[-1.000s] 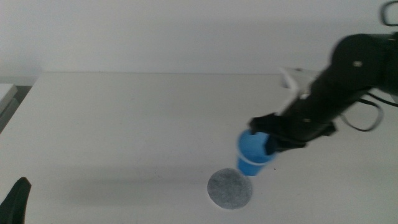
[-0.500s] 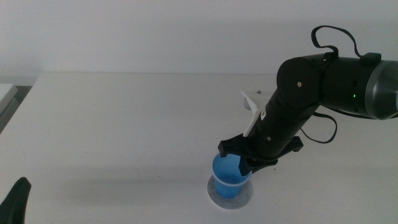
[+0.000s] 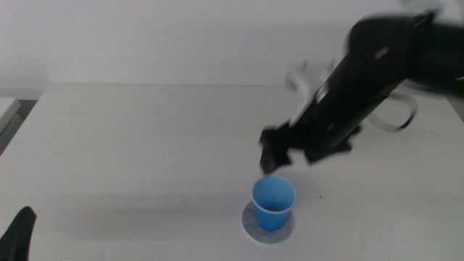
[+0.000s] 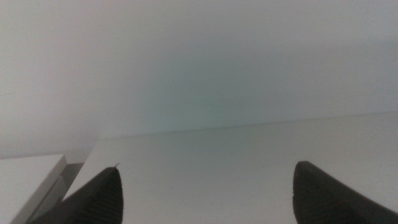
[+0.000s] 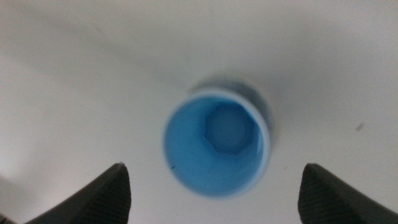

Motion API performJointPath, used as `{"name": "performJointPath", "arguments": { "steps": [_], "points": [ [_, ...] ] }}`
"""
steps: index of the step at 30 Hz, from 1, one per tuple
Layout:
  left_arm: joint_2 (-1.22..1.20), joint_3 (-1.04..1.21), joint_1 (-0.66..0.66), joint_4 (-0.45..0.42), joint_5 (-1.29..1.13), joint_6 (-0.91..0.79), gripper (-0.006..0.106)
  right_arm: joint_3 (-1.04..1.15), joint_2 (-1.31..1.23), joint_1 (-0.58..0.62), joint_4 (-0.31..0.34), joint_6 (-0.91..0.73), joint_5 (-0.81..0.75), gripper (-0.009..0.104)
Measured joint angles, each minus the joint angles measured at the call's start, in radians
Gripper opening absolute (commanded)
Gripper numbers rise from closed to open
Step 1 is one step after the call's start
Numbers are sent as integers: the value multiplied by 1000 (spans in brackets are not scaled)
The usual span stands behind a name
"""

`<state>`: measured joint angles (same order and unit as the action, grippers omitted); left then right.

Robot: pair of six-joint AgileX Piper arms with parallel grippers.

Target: Place an empty cup on a cup mat.

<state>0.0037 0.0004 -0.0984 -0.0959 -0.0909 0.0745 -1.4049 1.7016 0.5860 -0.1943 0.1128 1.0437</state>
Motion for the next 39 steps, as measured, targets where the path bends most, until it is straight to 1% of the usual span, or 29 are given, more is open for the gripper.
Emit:
{"name": "performJointPath", "arguments": {
  "steps": [2,5,8,12,16,18,20,21,23,25,27,31,32,36,39],
  "points": [
    [0,0,0,0,0,0,94,-10,-79,-11,24,-17,4,72],
    [0,0,0,0,0,0,94,-5,-213,-57,88,-7,9,72],
    [0,0,0,0,0,0,94,35,-351,-112,139,27,-31,72],
    [0,0,0,0,0,0,94,158,-539,-151,194,80,-102,72],
    [0,0,0,0,0,0,94,285,-721,-165,293,180,-170,72],
    [0,0,0,0,0,0,94,372,-815,-186,345,209,-222,78],
    [0,0,0,0,0,0,94,467,-917,-216,368,217,-290,91],
    [0,0,0,0,0,0,94,505,-955,-236,373,213,-319,93],
    [0,0,0,0,0,0,94,598,-1036,-281,375,181,-382,93],
    [0,0,0,0,0,0,94,684,-1093,-326,363,146,-428,93],
    [0,0,0,0,0,0,94,749,-1130,-375,342,103,-477,93],
    [0,0,0,0,0,0,94,925,-1211,-455,262,-12,-628,93],
    [0,0,0,0,0,0,94,969,-1230,-463,246,-27,-668,93],
    [0,0,0,0,0,0,94,1118,-1296,-468,227,-46,-789,93],
    [0,0,0,0,0,0,94,1224,-1351,-468,194,-50,-825,93]
  ]
}}
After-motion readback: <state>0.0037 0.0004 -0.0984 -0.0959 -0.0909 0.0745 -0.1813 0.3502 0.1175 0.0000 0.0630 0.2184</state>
